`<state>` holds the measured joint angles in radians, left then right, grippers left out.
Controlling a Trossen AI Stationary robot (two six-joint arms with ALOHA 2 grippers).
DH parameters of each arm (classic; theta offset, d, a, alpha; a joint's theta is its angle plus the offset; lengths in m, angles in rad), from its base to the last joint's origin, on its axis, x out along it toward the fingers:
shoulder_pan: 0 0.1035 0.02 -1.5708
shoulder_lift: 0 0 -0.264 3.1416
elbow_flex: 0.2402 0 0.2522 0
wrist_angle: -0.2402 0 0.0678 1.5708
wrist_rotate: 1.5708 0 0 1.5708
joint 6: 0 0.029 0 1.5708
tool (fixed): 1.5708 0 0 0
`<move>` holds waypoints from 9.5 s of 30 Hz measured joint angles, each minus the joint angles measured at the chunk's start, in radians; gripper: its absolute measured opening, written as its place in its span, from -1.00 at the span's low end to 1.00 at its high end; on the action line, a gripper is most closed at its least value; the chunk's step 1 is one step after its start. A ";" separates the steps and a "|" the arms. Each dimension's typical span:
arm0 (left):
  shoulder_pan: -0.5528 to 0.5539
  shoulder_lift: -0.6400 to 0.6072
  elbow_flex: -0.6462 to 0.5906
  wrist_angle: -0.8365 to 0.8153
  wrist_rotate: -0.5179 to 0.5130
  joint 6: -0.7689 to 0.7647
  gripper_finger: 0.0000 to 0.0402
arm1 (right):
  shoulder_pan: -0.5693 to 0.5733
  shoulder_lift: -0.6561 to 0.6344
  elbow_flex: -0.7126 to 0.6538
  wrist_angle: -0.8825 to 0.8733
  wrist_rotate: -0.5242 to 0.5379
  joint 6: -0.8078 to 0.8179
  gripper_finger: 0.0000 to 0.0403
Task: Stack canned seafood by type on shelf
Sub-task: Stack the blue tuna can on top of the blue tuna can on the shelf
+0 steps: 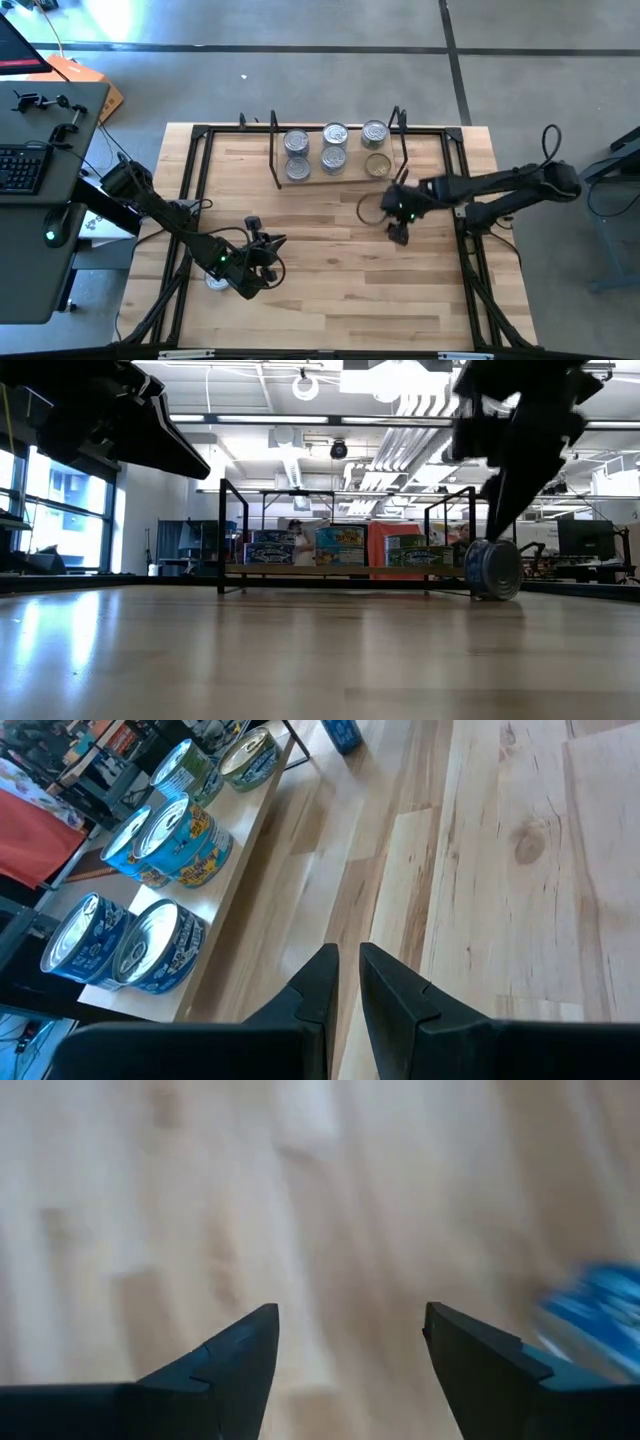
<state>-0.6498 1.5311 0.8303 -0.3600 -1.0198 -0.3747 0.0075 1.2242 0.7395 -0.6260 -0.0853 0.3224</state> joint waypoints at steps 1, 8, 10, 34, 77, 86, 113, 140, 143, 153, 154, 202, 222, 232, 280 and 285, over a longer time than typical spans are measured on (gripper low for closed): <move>0.000 0.000 0.000 0.000 0.000 -0.002 -0.83 | 0.040 0.000 0.002 0.025 0.010 0.018 0.20; 0.006 0.000 0.000 0.012 0.000 0.010 -0.83 | 0.254 -0.001 0.071 -0.156 0.405 -0.059 0.20; 0.016 0.000 0.000 0.035 0.001 0.029 -0.83 | 0.276 -0.001 0.072 -0.182 0.458 -0.207 0.20; 0.129 0.000 0.000 0.182 0.268 0.194 -0.83 | -0.155 0.192 0.072 -0.210 0.338 -0.804 0.18; -0.003 -0.071 -0.344 0.626 0.061 0.022 -0.15 | 0.353 0.829 0.169 1.696 0.529 -0.361 -0.42; 0.122 -0.068 -0.450 1.088 0.397 0.368 0.31 | 0.342 0.829 0.169 1.678 0.470 -0.365 -0.42; 0.129 0.013 -0.440 1.084 0.497 0.316 0.29 | 0.291 0.828 0.444 1.178 0.325 -0.387 -0.42; 0.076 0.039 -0.394 1.262 0.510 0.384 -0.37 | 0.489 0.637 0.170 1.161 0.639 -0.117 0.51; 0.089 0.038 -0.373 1.291 0.540 0.443 -0.37 | 0.491 0.636 0.145 1.288 0.654 -0.157 0.51; 0.097 0.037 -0.260 1.298 0.528 0.583 -0.36 | 0.491 0.637 0.294 1.232 0.694 -0.427 0.48; 0.095 0.037 -0.253 1.298 0.525 0.597 -0.36 | 0.494 0.637 0.305 1.215 0.702 -0.430 0.45; 0.185 0.028 -0.185 0.865 0.395 0.565 -0.21 | 0.347 0.631 0.326 0.864 0.600 -0.225 -0.39; 0.095 0.000 -0.109 0.656 -0.041 0.762 -0.39 | 0.402 0.516 0.327 0.512 0.826 -0.074 0.32; 0.394 0.000 -0.049 0.654 0.055 1.235 -0.39 | 0.506 0.629 0.326 0.434 0.948 0.152 0.31; 0.775 0.026 -0.048 0.418 0.381 1.348 0.37 | 0.503 0.636 0.325 0.428 0.995 0.174 0.31; 0.775 0.024 -0.011 0.346 0.380 1.345 0.48 | 0.504 0.636 0.325 0.428 0.995 0.174 0.31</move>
<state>0.1249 1.5552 0.8196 -0.0139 -0.6398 0.9706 0.5114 1.8599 1.0649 -0.1982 0.9096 0.4969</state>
